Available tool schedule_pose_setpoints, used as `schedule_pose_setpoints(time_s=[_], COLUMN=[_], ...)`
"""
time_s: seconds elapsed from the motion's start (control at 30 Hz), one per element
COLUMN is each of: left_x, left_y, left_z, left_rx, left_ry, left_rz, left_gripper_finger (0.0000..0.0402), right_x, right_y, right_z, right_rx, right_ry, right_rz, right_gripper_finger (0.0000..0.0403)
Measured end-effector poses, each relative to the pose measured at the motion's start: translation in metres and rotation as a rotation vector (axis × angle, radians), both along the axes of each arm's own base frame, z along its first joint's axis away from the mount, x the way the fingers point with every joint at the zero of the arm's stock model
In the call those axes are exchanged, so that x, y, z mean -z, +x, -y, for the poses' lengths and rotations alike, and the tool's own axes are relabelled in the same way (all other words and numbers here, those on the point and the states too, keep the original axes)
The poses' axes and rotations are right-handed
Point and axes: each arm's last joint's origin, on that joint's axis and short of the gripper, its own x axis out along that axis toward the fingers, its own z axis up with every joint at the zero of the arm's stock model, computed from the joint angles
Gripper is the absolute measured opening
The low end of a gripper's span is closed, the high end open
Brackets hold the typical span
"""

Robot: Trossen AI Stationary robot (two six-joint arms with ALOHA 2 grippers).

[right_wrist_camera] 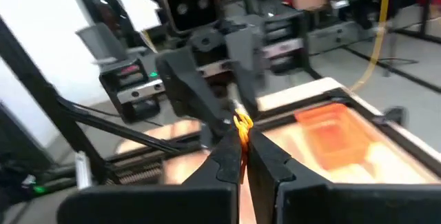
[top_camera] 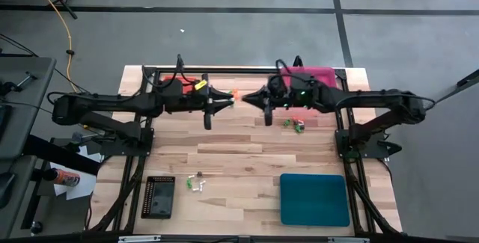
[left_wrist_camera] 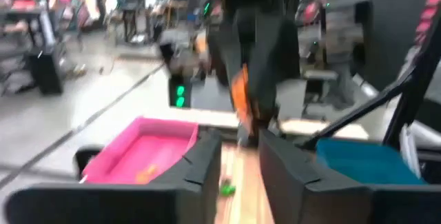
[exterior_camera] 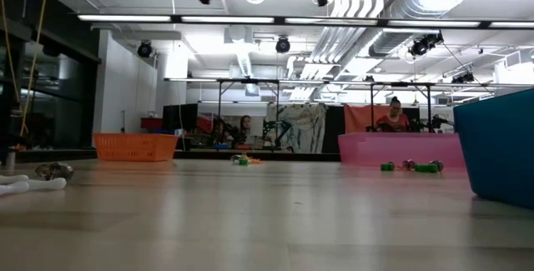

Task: Sort Halloween decoration
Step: Put the orange spider toy into the pink bin

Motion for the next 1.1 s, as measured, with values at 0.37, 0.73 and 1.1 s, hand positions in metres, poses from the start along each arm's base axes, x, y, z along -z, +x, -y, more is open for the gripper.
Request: schedule_pose_setpoints(time_s=[0.37, 0.73, 1.1], left_x=[-0.009, 0.001, 0.002], left_y=[-0.047, -0.052, -0.052], left_z=[0.005, 0.005, 0.004], left_rx=[-0.062, -0.089, -0.113], left_ry=[-0.037, -0.123, -0.133], left_rz=[-0.142, -0.046, -0.045], left_gripper_finger=[0.0156, 0.0148, 0.0147], right_x=[-0.006, 0.037, 0.034], right_y=[-0.082, -0.149, -0.131], right_z=[-0.001, -0.016, 0.035], right_rx=[0.119, 0.269, 0.618], right_ry=[-0.044, 0.128, 0.057], right_rz=[-0.171, -0.108, -0.35], right_gripper_finger=[0.0001, 0.0, 0.0])
